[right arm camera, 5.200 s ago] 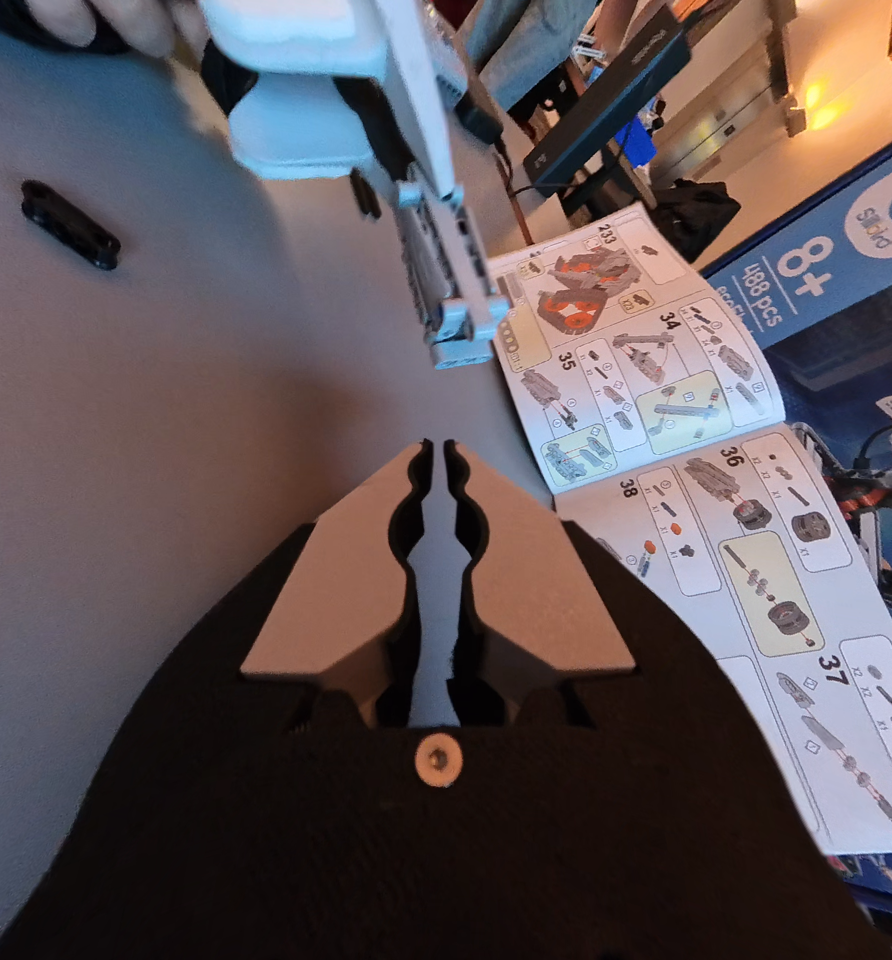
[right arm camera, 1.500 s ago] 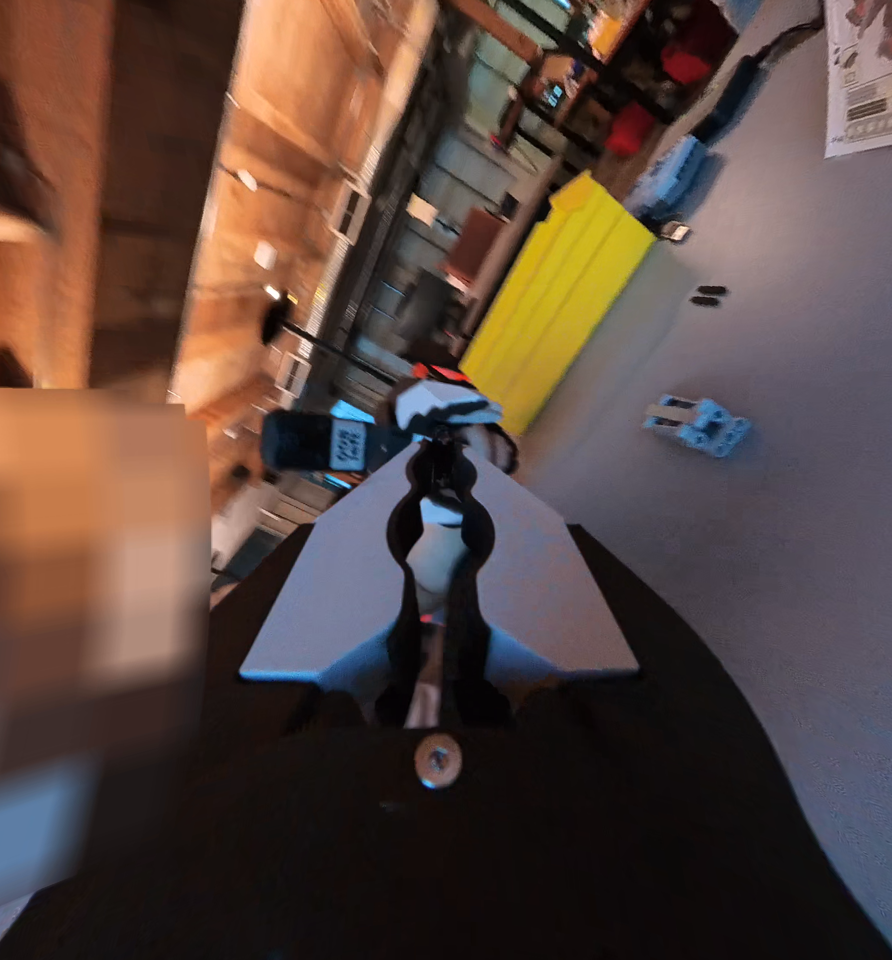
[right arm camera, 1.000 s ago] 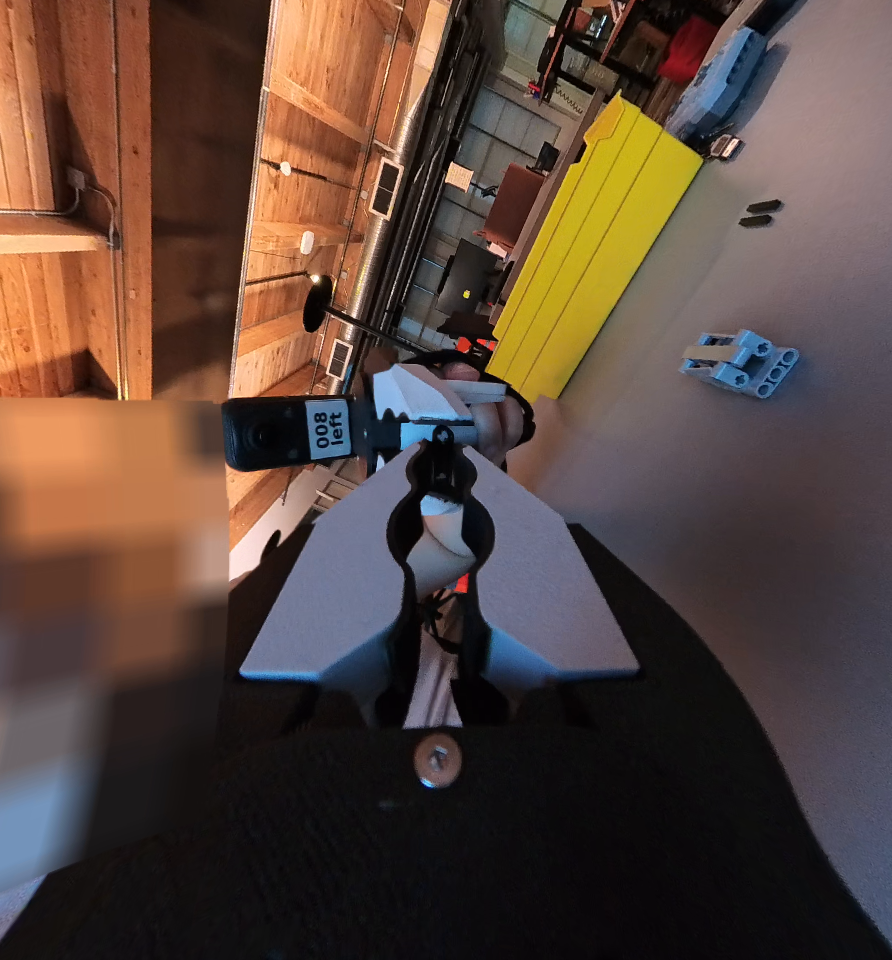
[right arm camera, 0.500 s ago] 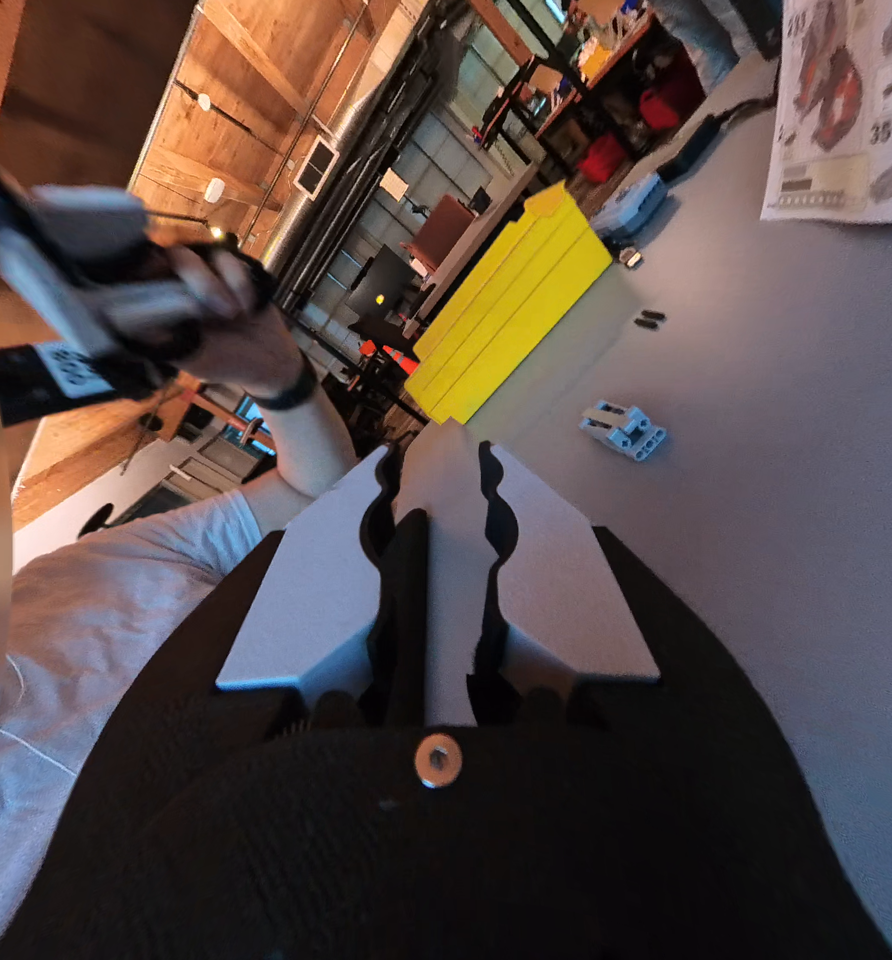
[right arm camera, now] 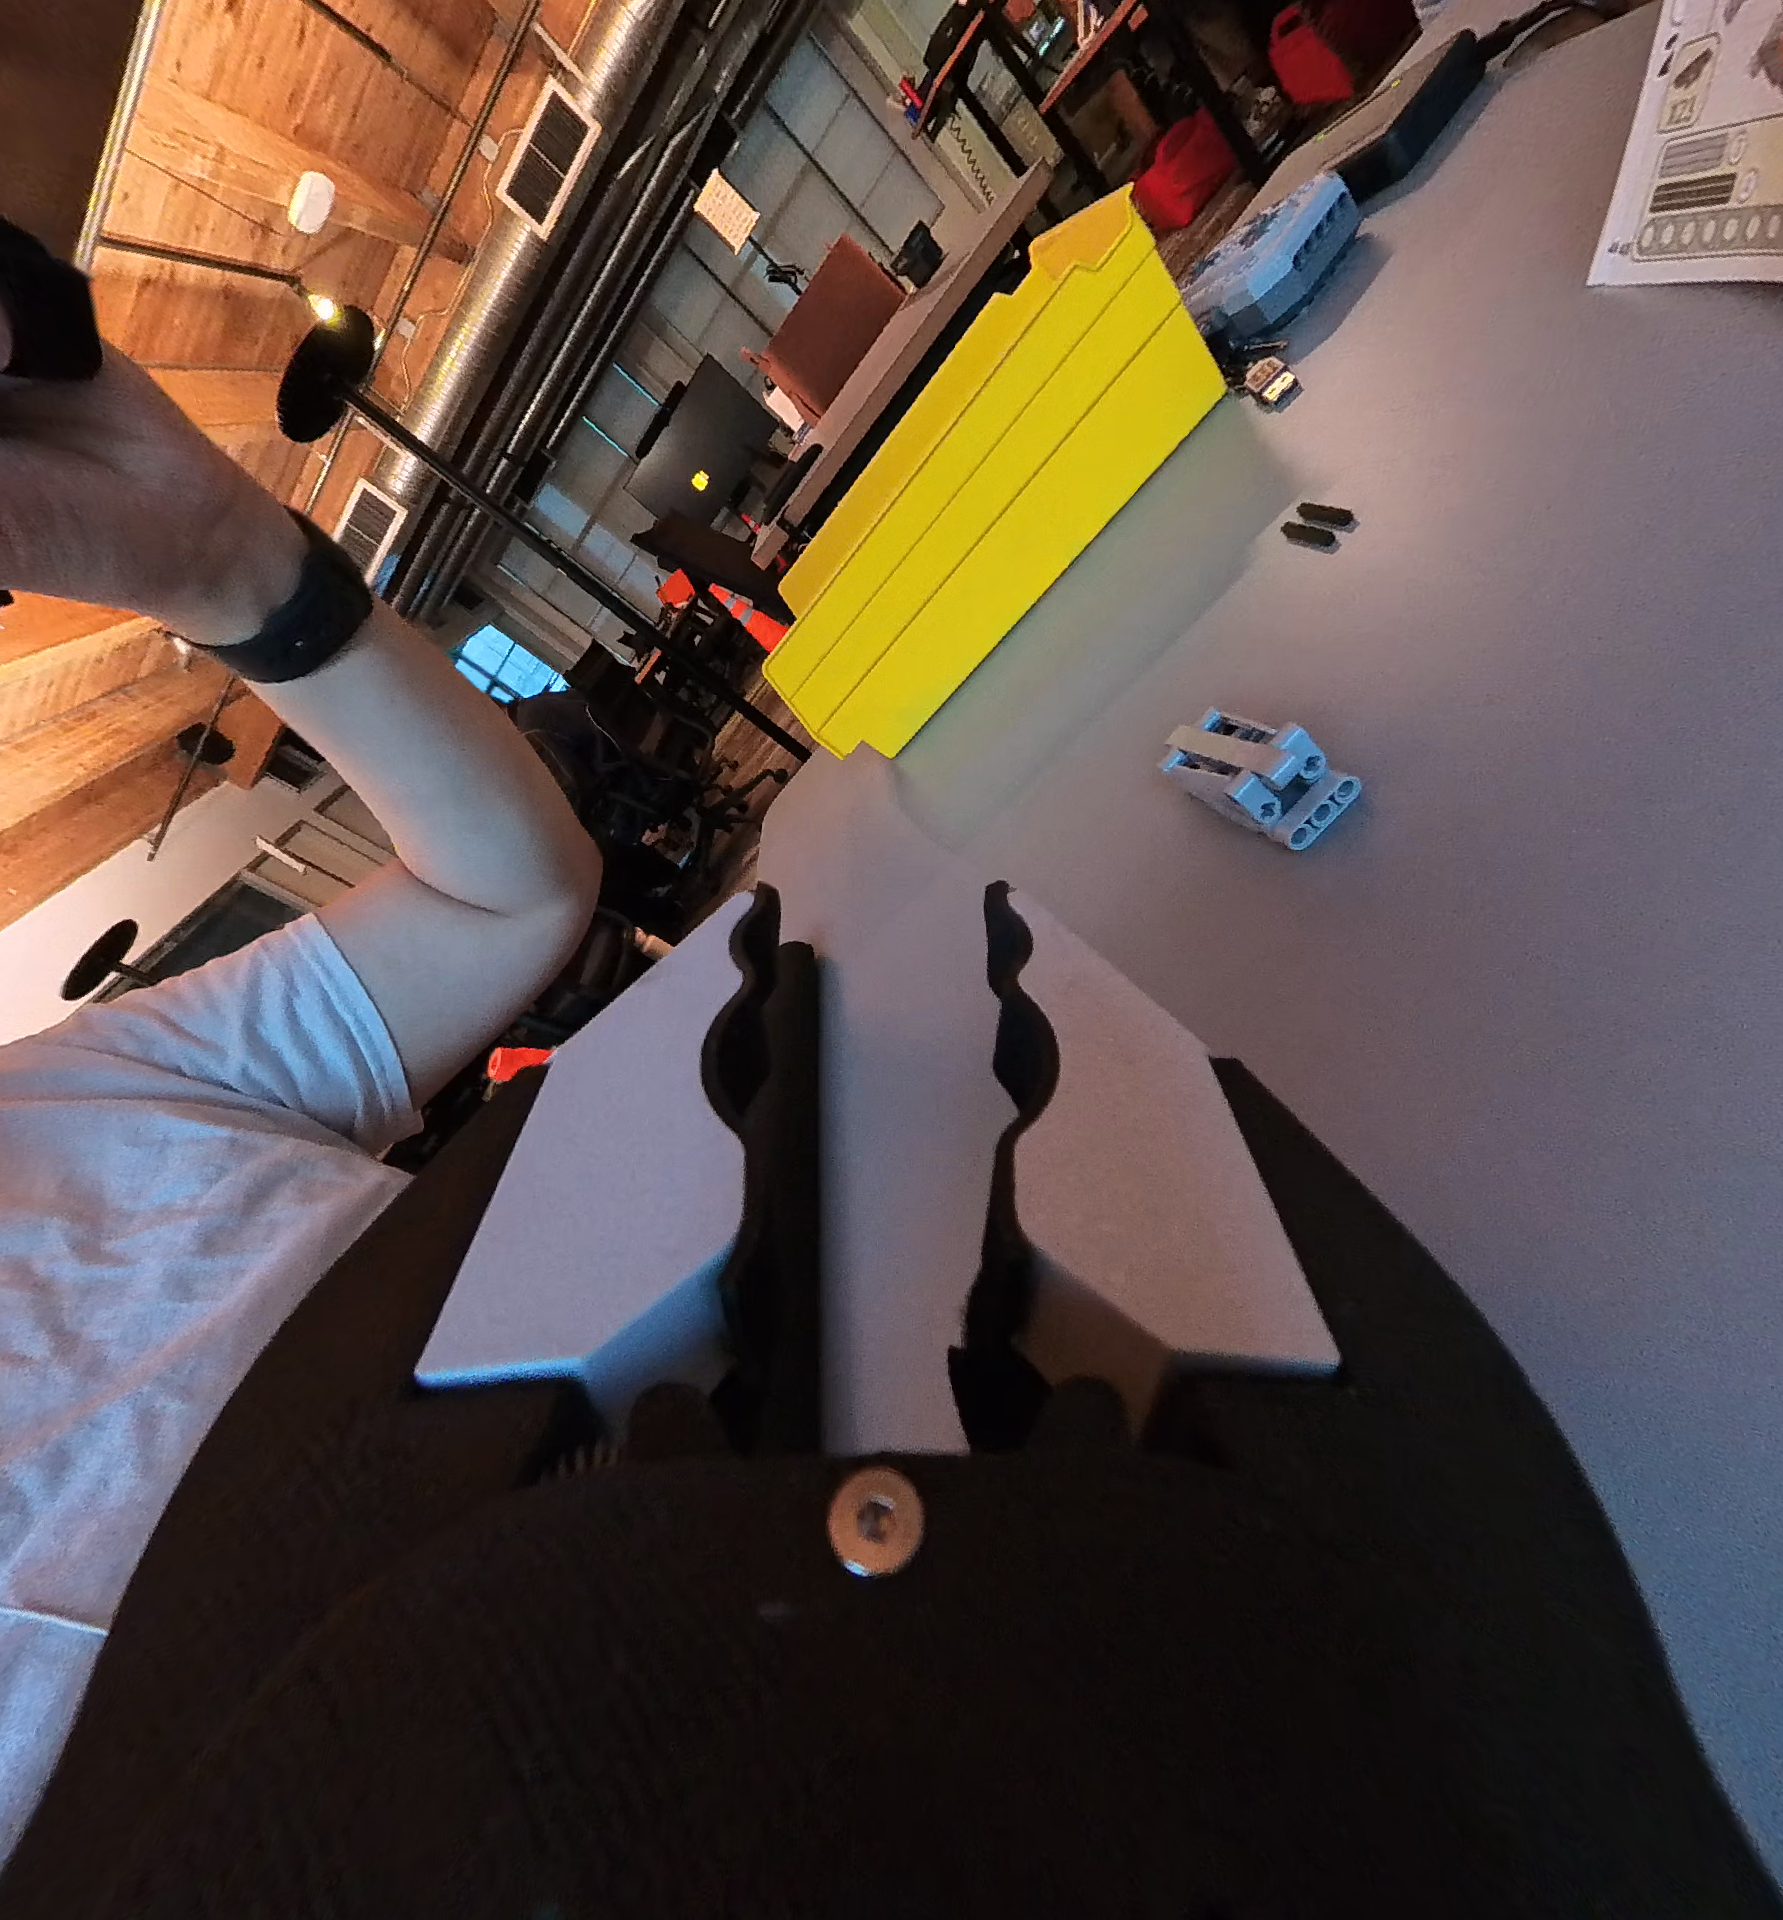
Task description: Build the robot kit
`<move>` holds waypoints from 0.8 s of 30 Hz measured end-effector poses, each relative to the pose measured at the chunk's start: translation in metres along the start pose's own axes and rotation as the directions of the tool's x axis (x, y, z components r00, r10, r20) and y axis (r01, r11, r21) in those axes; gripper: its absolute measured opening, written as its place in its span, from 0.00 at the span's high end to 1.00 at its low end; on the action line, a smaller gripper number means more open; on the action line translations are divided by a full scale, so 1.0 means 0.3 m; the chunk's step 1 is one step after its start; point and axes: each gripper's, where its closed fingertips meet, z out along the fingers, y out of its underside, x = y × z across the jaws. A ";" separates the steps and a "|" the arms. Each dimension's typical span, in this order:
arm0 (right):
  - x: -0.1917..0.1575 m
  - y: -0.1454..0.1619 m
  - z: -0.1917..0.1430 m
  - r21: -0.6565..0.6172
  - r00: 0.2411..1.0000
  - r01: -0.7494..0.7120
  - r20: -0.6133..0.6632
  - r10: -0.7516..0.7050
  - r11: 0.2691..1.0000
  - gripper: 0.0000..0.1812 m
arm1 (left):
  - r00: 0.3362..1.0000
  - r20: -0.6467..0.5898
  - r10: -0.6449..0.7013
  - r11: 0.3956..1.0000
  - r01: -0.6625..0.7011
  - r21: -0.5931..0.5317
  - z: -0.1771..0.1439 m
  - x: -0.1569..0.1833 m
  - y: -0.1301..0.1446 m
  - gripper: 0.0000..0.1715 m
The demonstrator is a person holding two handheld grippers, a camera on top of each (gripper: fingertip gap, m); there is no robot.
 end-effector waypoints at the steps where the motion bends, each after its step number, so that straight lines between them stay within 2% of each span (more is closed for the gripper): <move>1: 0.003 -0.001 -0.002 0.002 1.000 -0.003 -0.002 0.003 1.000 0.78 | 0.999 0.018 -0.041 0.999 0.041 0.011 -0.005 -0.021 -0.008 0.87; 3: 0.010 0.001 -0.003 -0.001 1.000 -0.008 -0.004 0.008 1.000 0.78 | 0.968 0.037 -0.248 0.964 0.243 0.109 -0.034 -0.094 -0.053 0.87; 4: 0.012 0.004 -0.002 -0.003 1.000 -0.009 -0.005 0.009 1.000 0.78 | 0.921 0.003 -0.389 0.904 0.381 0.196 -0.061 -0.141 -0.091 0.88; 6: 0.023 0.012 0.000 -0.014 1.000 -0.011 -0.015 0.010 1.000 0.78 | 0.768 -0.117 -0.630 0.694 0.624 0.359 -0.133 -0.265 -0.163 0.87; 9: 0.038 0.041 0.010 -0.058 1.000 -0.018 -0.024 0.017 0.998 0.78 | 0.496 -0.327 -0.804 0.295 0.811 0.505 -0.249 -0.471 -0.211 0.87; 11: 0.038 0.059 0.020 -0.083 1.000 -0.021 -0.021 0.020 0.996 0.78 | 0.308 -0.500 -0.809 0.018 0.864 0.503 -0.312 -0.568 -0.212 0.87; 14: 0.032 0.078 0.037 -0.103 1.000 -0.015 -0.019 0.013 0.995 0.78 | 0.048 -0.741 -0.669 -0.360 0.852 0.380 -0.384 -0.650 -0.177 0.87; 16: 0.027 0.090 0.047 -0.117 1.000 -0.001 -0.020 -0.001 0.993 0.78 | -0.106 -0.841 -0.531 -0.569 0.779 0.261 -0.411 -0.676 -0.118 0.87; 17: 0.025 0.098 0.051 -0.129 1.000 0.001 -0.020 -0.004 0.992 0.78 | -0.171 -0.867 -0.469 -0.653 0.728 0.209 -0.415 -0.679 -0.080 0.87; 18: 0.025 0.105 0.055 -0.138 1.000 0.003 -0.022 -0.006 0.990 0.78 | -0.221 -0.880 -0.420 -0.718 0.673 0.174 -0.415 -0.676 -0.041 0.87; 20: 0.034 0.118 0.060 -0.155 0.999 0.006 -0.034 -0.011 0.988 0.78 | -0.290 -0.878 -0.381 -0.788 0.599 0.144 -0.400 -0.648 0.022 0.87; 24: 0.055 0.124 0.061 -0.163 0.998 0.011 -0.059 -0.021 0.987 0.77 | -0.328 -0.887 -0.326 -0.824 0.558 0.097 -0.394 -0.610 0.064 0.87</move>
